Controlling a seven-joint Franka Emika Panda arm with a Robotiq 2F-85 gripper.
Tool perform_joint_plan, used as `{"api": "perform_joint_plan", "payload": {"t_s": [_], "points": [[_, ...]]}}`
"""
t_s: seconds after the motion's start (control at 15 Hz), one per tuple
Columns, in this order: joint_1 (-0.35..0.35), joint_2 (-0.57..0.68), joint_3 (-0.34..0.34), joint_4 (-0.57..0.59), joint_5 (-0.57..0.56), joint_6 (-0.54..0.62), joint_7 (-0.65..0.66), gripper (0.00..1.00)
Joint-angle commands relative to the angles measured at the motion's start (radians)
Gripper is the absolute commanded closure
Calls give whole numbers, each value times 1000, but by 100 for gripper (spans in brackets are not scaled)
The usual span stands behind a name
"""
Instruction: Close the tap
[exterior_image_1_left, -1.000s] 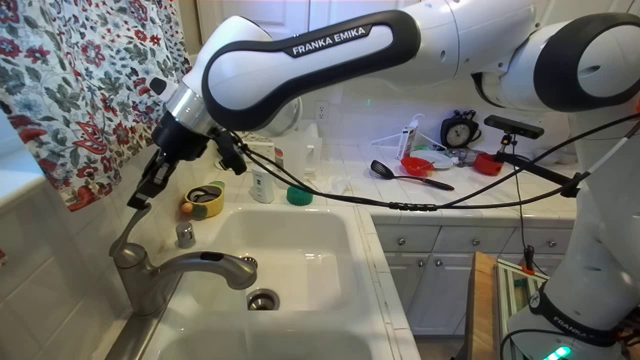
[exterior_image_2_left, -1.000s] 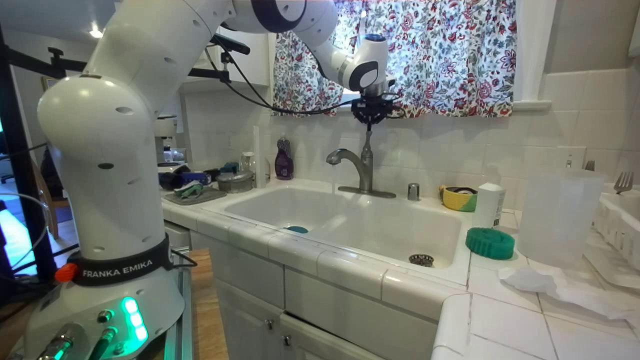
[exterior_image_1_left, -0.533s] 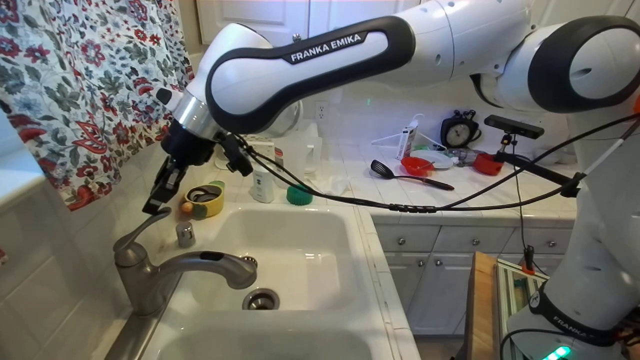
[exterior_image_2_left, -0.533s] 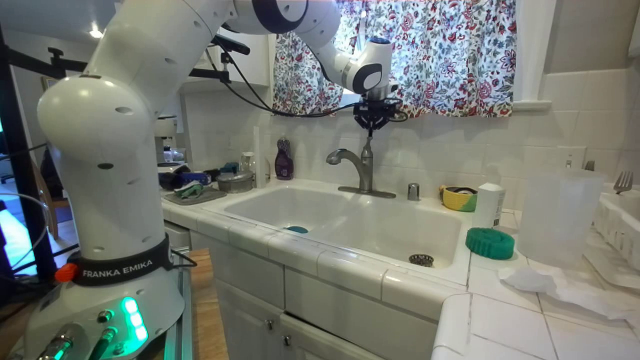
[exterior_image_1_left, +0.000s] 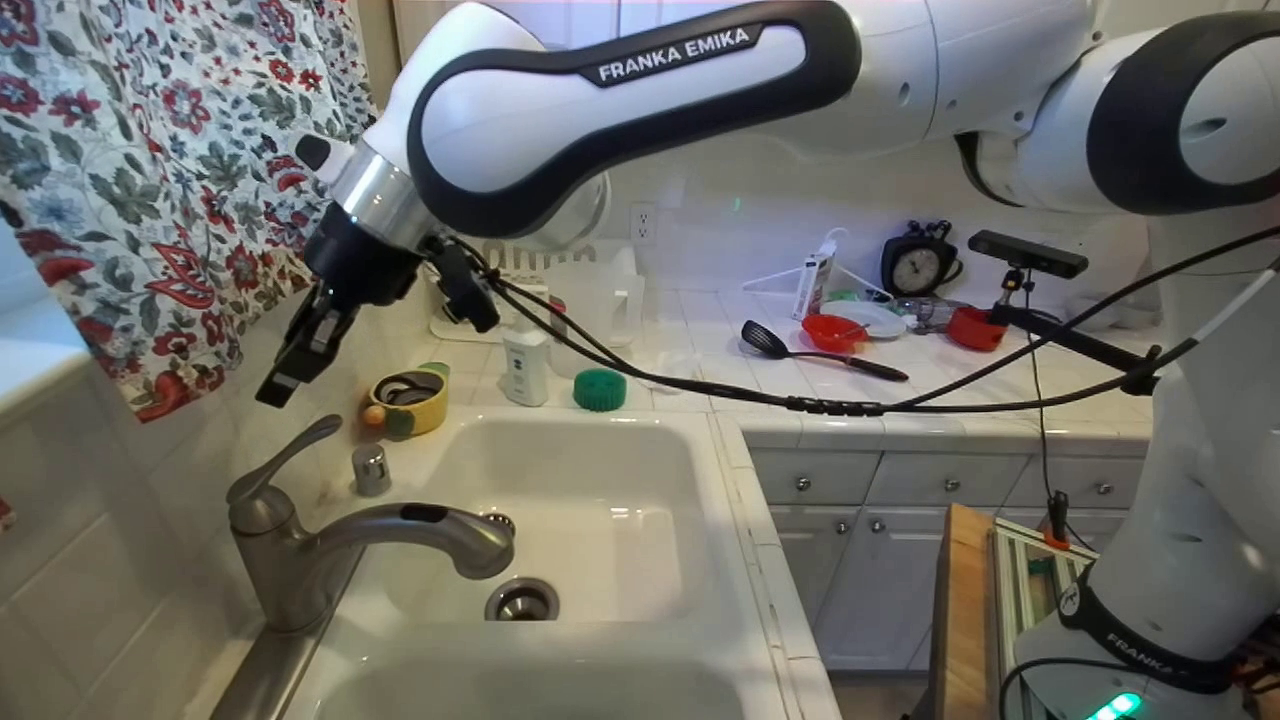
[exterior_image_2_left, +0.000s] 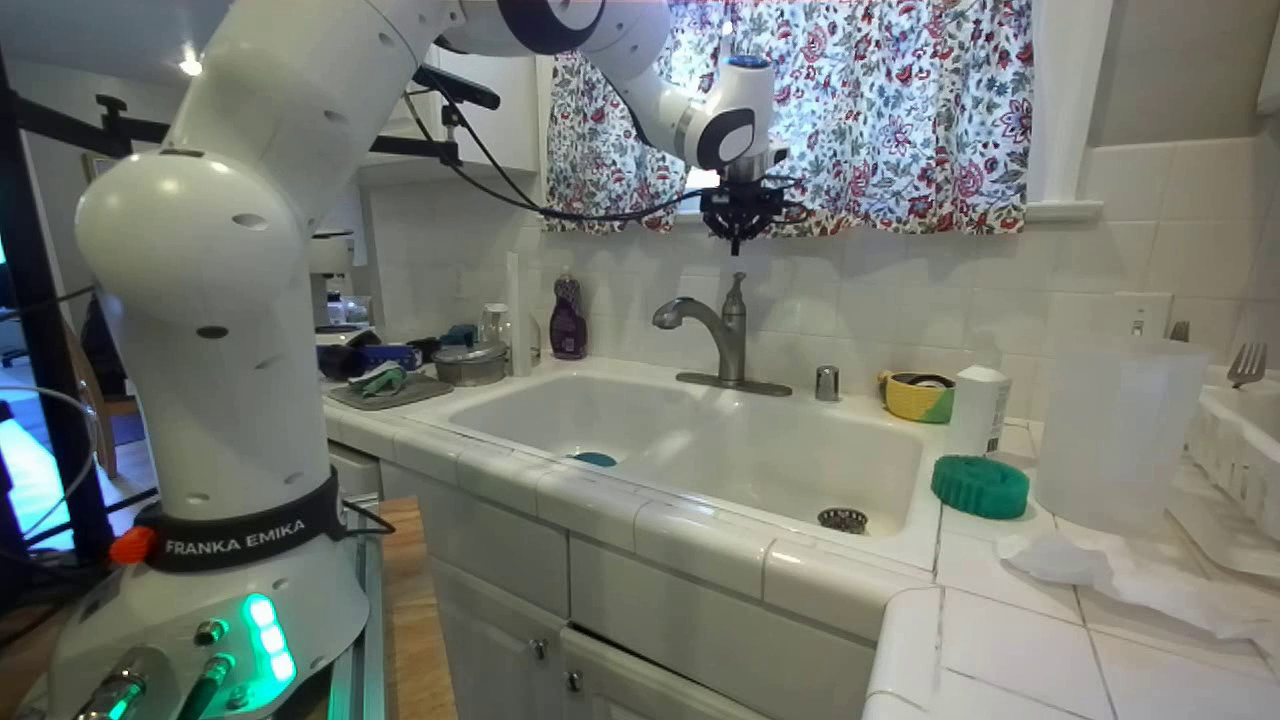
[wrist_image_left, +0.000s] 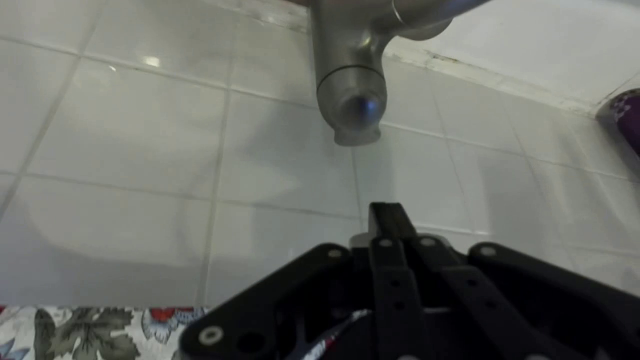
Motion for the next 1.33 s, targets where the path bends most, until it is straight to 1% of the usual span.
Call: {"api": "perform_joint_plan", "payload": {"t_s": [0.0, 0.07, 0.2, 0.27, 0.33, 0.53, 0.6, 0.67, 0.8, 1.13, 1.27], "points": [[14, -126, -42, -94, -32, -59, 100, 74], [13, -161, -47, -120, -28, -63, 127, 73], [18, -238, -74, -166, -69, -136, 239, 60], [30, -277, -95, -192, -111, -181, 298, 54], [30, -305, -98, -202, -126, -244, 333, 46], [25, -393, -94, -243, -109, -388, 383, 26], [27, -422, -100, -263, -116, -417, 416, 20], [24, -446, -98, -274, -97, -456, 425, 12], [28, -495, -104, -309, -105, -496, 475, 1], [29, -583, -114, -392, -103, -545, 595, 0], [26, -600, -117, -425, -51, -532, 576, 0]]}}
